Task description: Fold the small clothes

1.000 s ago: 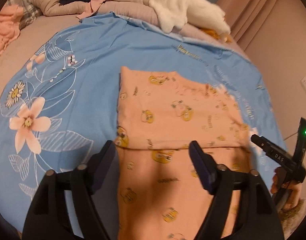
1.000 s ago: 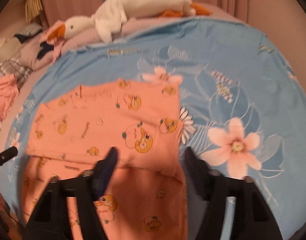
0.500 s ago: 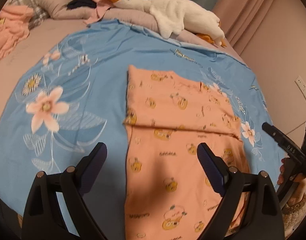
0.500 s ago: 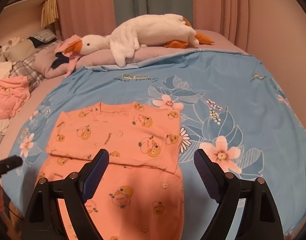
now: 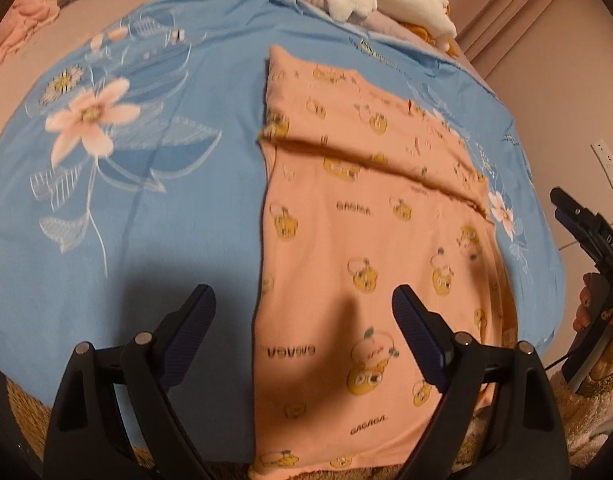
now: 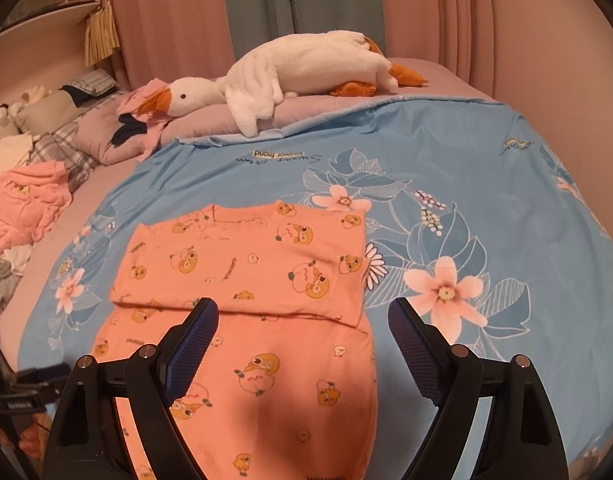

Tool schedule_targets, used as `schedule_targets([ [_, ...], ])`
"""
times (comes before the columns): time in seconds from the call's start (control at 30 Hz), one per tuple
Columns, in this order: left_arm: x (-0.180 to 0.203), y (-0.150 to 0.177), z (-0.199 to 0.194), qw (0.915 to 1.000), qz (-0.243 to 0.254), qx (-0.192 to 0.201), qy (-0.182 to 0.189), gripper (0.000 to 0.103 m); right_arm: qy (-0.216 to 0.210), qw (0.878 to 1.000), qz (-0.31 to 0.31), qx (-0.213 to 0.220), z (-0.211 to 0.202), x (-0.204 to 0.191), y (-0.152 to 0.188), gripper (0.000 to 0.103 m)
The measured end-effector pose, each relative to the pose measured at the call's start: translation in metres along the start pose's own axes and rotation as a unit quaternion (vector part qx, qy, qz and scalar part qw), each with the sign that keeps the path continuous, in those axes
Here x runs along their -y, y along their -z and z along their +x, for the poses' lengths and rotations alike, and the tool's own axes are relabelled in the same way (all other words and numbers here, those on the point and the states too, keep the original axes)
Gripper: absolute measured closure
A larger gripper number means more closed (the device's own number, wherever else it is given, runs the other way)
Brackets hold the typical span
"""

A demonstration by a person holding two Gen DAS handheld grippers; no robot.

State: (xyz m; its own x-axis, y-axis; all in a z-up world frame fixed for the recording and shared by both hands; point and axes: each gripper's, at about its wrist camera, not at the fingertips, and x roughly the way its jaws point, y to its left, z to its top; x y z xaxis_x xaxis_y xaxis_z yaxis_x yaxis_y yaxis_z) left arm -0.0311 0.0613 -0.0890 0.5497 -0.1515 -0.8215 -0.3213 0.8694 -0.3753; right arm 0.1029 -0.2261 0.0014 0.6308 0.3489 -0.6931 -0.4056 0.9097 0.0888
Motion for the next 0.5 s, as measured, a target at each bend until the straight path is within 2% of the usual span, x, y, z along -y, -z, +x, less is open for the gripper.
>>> schedule_targets([
  [0.1,-0.002,0.01,0.006,0.9995,-0.016,-0.022,0.014,0.024,-0.003,1.0,0.003,-0.004,0.0,0.0,0.003,0.017],
  [0.2,0.002,0.022,0.01,0.9989,-0.009,-0.038,0.025,0.031,-0.003,1.0,0.006,-0.009,-0.001,0.0,0.007,0.017],
  [0.3,0.008,0.032,0.009,0.9987,0.008,-0.045,0.022,0.033,-0.006,1.0,0.008,-0.013,-0.002,0.001,0.012,0.017],
  [0.5,0.009,0.044,0.007,0.9971,0.008,-0.065,0.04,0.033,-0.018,0.999,0.023,-0.026,-0.009,0.011,0.031,0.017],
])
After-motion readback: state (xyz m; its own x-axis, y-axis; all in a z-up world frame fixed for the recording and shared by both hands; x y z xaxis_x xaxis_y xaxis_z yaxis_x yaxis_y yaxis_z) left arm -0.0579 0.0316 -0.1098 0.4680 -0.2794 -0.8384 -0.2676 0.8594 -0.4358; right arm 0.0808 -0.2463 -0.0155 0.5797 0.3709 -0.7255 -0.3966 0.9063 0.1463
